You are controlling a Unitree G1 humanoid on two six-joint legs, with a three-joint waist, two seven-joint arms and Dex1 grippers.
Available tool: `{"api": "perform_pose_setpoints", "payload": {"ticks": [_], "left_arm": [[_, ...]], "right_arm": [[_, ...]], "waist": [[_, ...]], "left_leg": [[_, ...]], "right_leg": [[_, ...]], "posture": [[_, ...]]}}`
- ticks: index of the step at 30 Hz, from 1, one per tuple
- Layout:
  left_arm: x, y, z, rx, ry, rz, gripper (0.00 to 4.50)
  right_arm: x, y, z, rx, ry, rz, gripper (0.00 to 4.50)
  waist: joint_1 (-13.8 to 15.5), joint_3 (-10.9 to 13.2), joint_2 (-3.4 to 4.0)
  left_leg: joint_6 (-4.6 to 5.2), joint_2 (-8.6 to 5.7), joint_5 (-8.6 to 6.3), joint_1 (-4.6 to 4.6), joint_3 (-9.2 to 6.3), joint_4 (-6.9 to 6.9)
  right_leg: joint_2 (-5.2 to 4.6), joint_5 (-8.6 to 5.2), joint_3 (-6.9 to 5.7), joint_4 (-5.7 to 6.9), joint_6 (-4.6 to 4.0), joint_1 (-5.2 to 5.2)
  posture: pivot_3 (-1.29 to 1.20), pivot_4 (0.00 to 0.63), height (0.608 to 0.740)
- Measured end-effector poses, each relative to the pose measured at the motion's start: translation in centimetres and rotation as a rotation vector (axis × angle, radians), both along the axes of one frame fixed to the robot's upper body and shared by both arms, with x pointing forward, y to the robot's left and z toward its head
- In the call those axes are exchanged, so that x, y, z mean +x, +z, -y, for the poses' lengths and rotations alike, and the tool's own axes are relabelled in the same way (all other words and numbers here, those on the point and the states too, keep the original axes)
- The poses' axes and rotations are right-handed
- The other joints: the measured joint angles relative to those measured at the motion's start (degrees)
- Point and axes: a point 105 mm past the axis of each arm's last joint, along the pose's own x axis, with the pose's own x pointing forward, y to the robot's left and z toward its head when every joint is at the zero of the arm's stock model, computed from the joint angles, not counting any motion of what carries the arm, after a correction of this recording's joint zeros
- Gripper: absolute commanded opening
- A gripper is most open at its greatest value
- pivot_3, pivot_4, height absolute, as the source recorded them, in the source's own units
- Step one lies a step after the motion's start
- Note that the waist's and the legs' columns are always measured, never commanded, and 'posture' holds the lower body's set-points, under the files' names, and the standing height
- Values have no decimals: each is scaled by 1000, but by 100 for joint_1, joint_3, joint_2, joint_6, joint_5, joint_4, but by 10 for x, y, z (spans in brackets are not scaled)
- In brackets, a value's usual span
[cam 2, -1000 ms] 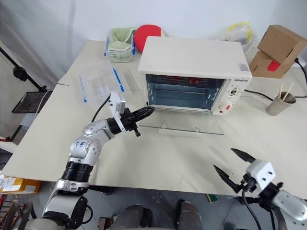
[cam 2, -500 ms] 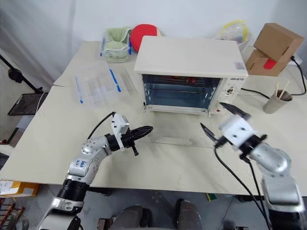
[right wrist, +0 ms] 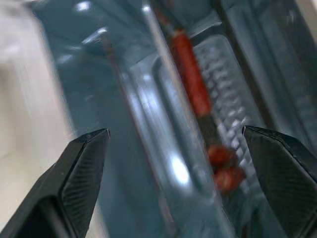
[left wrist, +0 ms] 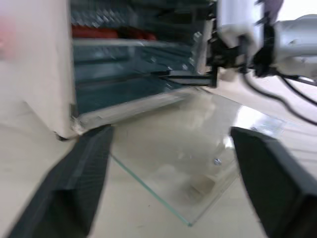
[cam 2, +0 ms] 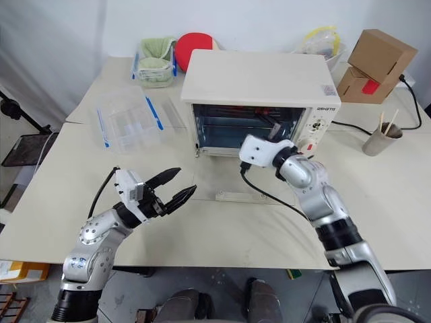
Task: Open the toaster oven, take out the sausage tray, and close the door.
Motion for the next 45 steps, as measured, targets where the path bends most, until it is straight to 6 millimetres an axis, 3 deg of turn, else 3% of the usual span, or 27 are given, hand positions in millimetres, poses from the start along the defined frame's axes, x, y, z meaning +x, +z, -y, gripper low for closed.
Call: {"api": "perform_pose_setpoints", "payload": {"ticks": [7, 10, 14, 17, 21, 22, 31, 37, 45], "left_arm": [[-3, -1, -2, -1, 58, 11, 4113], [-3, -1, 0, 2, 57, 11, 4161], [-1, 3, 1, 4, 59, 31, 4161], [5, 9, 1, 0, 56, 49, 4161], [24, 20, 5, 7, 20, 79, 4161], [31, 26, 8, 4, 1, 89, 4161], [76, 53, 26, -65, -120, 83, 4161], [86, 62, 29, -86, -163, 84, 4161], [87, 64, 29, -123, -204, 42, 4161]], "right_arm": [[31, -2, -20, -41, -36, 30, 4500], [37, -5, -23, -53, -46, 25, 3962], [44, -12, -20, -65, -86, 15, 2574], [47, -6, -19, -60, -102, 43, 1531], [47, 0, -22, -93, -95, 93, 249], [47, -1, -22, -120, -92, 102, 124], [46, 1, -24, -141, -81, 121, 99], [41, 5, -21, -162, -72, 120, 99], [1, -4, -16, -156, -18, 106, 99]], "waist": [[-80, 0, 1], [-82, 1, 2], [-80, 1, 3], [-79, 2, 3], [-83, 1, 3], [-85, 0, 0], [-88, 0, -2], [-76, 0, -2], [-38, 0, -2]], "left_leg": [[1, 0, 0, -4, -2, -8], [1, 2, 0, -4, -2, -8], [0, 2, 0, -5, -2, -7], [0, 2, 1, -5, -2, -7], [-3, 2, 3, -6, -1, -6], [-3, 3, 3, -5, -2, -6], [-9, 25, 3, -11, -2, -6], [-11, 26, 4, -29, -11, -9], [-11, 23, 5, -78, -32, 3]], "right_leg": [[5, 0, -3, -1, 0, -4], [6, -1, -4, 0, -1, -4], [6, -1, -3, 0, -1, -3], [8, -1, -4, 0, -1, -3], [31, -1, -5, 1, -1, -3], [36, -1, -5, 1, -1, -2], [76, -1, -13, -8, -1, -5], [77, -1, -13, -11, -1, -19], [78, -1, -55, -10, -1, -46]], "posture": [[0, 150, 740], [0, 150, 740], [0, 150, 740], [0, 150, 740], [0, 150, 740], [0, 150, 740], [0, 150, 740], [0, 150, 740], [0, 150, 740]]}}
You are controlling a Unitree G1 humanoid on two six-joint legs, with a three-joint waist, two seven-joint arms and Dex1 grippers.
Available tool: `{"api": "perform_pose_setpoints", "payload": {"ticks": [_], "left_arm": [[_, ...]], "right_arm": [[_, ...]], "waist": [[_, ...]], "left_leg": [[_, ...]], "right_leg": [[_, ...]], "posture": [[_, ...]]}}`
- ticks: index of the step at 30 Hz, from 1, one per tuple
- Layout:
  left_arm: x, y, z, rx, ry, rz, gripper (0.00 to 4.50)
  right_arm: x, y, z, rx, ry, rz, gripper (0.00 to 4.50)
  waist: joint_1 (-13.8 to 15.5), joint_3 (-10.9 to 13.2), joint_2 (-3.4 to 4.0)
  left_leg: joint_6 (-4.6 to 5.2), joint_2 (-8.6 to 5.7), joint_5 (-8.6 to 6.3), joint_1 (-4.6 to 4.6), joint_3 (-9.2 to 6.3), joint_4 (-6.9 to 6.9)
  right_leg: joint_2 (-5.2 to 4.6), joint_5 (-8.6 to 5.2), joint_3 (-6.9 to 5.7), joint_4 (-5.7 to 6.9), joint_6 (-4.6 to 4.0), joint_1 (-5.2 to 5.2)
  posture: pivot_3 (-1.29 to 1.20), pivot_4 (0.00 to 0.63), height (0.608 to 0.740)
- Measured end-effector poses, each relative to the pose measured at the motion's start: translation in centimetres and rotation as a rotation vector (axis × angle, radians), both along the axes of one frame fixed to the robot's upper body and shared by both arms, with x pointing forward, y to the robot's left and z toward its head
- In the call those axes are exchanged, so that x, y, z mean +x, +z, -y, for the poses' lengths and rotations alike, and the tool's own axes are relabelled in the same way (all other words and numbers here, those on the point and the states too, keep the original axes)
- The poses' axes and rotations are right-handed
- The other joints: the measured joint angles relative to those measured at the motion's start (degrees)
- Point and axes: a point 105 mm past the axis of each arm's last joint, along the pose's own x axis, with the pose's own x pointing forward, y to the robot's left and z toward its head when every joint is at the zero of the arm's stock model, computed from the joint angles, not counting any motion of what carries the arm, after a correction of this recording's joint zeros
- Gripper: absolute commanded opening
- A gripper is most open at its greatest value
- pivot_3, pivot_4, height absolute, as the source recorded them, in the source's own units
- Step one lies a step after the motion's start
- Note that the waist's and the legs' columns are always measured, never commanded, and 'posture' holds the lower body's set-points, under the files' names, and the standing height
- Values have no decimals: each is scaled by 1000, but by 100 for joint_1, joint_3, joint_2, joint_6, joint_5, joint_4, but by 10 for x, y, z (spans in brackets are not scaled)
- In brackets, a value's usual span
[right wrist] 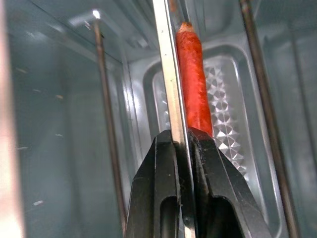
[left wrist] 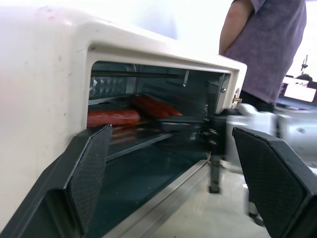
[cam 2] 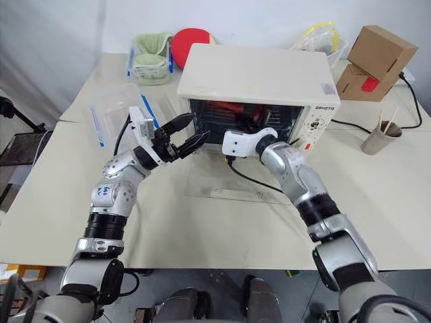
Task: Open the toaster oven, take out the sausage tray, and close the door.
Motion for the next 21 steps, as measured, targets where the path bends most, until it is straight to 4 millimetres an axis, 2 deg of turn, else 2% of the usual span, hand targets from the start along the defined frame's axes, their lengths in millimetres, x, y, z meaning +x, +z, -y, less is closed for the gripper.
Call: {"api": "perform_pose_setpoints", "payload": {"ticks": [3, 11, 21], "left_arm": [[-1, -2, 0, -5, -18, -18, 4161], [0, -3, -2, -18, -20, -41, 4161], [-2, -9, -5, -23, -35, -101, 4161]], "right_arm": [[-19, -7, 3, 8, 5, -26, 99], [-56, -16, 11, 3, 19, -64, 99], [-87, -23, 19, -29, 15, -79, 99]], "waist": [[52, 0, -1], [164, 1, -2], [267, 1, -2]], "left_leg": [[1, -3, 1, 0, 6, 8], [0, -7, 2, 0, 8, 9], [-1, -7, 3, 4, 13, 11]], "right_leg": [[-1, 0, -1, 1, 0, 1], [0, 0, -1, -1, 0, 0], [2, 0, 3, 0, 1, 1]], "posture": [[0, 150, 740], [0, 150, 740], [0, 150, 740]]}}
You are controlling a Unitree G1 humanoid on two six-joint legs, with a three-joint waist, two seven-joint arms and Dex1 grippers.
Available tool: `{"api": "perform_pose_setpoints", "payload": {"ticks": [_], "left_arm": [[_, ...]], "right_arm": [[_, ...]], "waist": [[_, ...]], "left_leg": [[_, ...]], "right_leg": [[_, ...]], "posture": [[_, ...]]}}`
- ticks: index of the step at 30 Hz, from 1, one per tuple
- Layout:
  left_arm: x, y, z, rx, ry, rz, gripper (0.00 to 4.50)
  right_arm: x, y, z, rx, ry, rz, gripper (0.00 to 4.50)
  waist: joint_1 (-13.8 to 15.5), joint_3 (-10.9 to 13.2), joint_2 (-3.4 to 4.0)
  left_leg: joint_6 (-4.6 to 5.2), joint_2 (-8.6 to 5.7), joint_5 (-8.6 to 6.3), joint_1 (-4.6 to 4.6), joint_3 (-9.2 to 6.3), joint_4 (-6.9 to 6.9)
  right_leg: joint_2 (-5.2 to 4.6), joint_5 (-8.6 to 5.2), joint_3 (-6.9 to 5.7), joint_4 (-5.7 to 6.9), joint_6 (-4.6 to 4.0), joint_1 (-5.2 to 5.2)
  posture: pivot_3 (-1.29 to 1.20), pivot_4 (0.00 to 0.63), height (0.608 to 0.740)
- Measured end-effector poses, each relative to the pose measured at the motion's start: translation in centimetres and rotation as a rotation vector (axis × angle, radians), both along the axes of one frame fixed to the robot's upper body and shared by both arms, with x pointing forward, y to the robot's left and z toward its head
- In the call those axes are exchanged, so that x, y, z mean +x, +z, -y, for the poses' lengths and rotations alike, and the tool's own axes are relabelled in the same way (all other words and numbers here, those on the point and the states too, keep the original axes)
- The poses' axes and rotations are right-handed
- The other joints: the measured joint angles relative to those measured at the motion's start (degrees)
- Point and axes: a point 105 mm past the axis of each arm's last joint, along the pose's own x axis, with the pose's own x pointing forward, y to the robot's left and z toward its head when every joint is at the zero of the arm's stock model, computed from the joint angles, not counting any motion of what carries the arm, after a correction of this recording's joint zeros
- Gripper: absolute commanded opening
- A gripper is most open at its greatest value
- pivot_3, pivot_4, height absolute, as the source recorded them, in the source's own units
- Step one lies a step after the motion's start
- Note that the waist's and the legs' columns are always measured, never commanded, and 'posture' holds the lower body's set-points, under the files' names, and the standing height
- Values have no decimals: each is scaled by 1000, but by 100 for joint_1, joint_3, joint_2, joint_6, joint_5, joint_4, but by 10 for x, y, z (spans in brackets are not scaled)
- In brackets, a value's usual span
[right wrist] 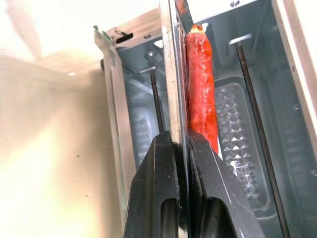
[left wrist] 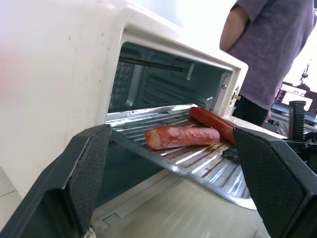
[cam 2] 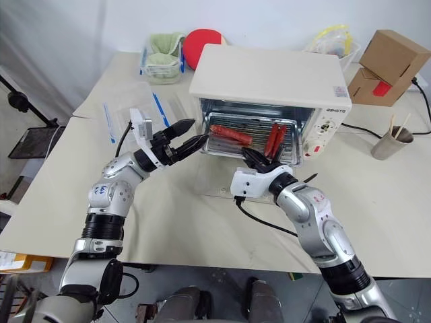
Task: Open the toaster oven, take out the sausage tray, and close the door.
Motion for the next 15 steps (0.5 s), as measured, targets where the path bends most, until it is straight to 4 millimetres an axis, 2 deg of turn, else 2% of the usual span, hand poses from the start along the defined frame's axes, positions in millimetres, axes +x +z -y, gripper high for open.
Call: {"api": "perform_pose_setpoints", "payload": {"ticks": [10, 15], "left_arm": [[-27, -17, -17, -117, -31, -248, 4161], [-36, -25, -25, -181, -82, -523, 4161]], "right_arm": [[-31, -18, 6, -46, 24, -84, 99], [-40, -16, 5, -65, 59, -67, 99]], "waist": [[-10, 0, -1], [-20, 1, -1]], "left_leg": [[-5, 3, 5, 10, 1, 3], [-8, 3, 7, 19, 0, 3]], "right_leg": [[0, 0, 11, 7, 0, 2], [0, 0, 21, 12, 0, 5]], "posture": [[0, 150, 740], [0, 150, 740]]}}
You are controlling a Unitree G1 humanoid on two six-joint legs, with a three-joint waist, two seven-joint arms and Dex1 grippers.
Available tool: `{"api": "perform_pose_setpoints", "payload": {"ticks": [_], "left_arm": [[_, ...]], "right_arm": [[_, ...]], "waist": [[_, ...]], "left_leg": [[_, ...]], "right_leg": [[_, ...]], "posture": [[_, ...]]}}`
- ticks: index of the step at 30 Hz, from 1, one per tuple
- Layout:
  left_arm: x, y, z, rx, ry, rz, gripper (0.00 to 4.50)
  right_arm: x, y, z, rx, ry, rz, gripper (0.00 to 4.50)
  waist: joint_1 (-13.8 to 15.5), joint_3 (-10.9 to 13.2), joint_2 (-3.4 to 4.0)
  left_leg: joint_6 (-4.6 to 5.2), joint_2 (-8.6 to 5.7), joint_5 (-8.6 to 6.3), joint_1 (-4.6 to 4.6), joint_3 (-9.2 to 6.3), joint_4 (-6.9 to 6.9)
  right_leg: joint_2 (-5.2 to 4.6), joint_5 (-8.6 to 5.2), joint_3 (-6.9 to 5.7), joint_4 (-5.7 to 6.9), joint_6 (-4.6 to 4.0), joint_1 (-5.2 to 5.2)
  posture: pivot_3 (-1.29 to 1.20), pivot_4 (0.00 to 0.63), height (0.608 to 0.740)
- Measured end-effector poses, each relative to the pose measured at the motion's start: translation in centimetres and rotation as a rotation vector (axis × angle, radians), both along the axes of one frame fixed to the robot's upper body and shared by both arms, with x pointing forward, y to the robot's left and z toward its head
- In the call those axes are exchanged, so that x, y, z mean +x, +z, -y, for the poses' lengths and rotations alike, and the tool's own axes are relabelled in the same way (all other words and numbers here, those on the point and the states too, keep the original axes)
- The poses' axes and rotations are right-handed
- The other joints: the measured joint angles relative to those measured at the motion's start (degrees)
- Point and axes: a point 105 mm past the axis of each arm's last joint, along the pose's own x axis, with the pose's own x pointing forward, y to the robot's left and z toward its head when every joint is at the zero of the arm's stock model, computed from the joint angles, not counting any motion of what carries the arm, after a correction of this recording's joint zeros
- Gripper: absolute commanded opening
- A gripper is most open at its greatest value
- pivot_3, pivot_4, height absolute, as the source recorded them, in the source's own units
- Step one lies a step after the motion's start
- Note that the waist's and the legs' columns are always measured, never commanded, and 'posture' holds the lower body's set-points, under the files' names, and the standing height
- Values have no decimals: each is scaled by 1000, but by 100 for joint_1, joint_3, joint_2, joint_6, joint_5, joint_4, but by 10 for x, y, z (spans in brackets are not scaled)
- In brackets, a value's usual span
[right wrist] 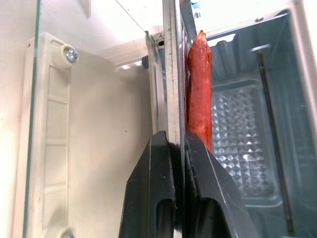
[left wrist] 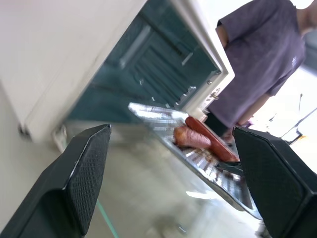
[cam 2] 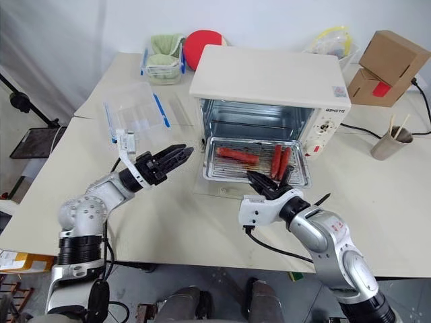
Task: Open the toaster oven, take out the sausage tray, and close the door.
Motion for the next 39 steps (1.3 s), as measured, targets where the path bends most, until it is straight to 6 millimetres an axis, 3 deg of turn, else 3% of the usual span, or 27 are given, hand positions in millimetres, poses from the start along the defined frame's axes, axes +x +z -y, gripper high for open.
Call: {"api": "perform_pose_setpoints", "payload": {"ticks": [8, 20, 24, 35, 39], "left_arm": [[-7, 1, 14, -89, -149, -295, 4161], [1, 8, 21, -259, -180, -469, 4161], [-2, 8, 23, -265, -198, -494, 3349], [-13, -10, 27, -264, -206, -623, 24], [-13, -11, 29, -283, -200, -639, 24]], "right_arm": [[-8, 8, -12, -62, 157, 68, 99], [-14, 4, -16, -95, 290, 73, 99], [-14, 4, -17, -96, 305, 77, 98], [-12, 5, -17, -105, 306, 77, 98], [-13, 4, -17, -110, 313, 66, 98]], "waist": [[7, 2, -4], [11, 5, -9], [9, 6, -10], [8, 6, -10], [10, 6, -10]], "left_leg": [[-1, -2, 0, 27, -3, -4], [-8, -2, -2, 61, 5, -11], [-8, -3, -2, 62, 6, -11], [-10, -3, -2, 69, 12, -12], [-10, -6, -2, 69, 15, -12]], "right_leg": [[1, 0, 25, -4, 0, 27], [2, -1, 59, -3, -2, 49], [3, -1, 61, -2, -2, 48], [4, -2, 71, 3, -3, 49], [7, -2, 75, 1, -3, 51]], "posture": [[0, 150, 740], [0, 150, 740], [0, 150, 740], [0, 150, 740], [0, 150, 740]]}}
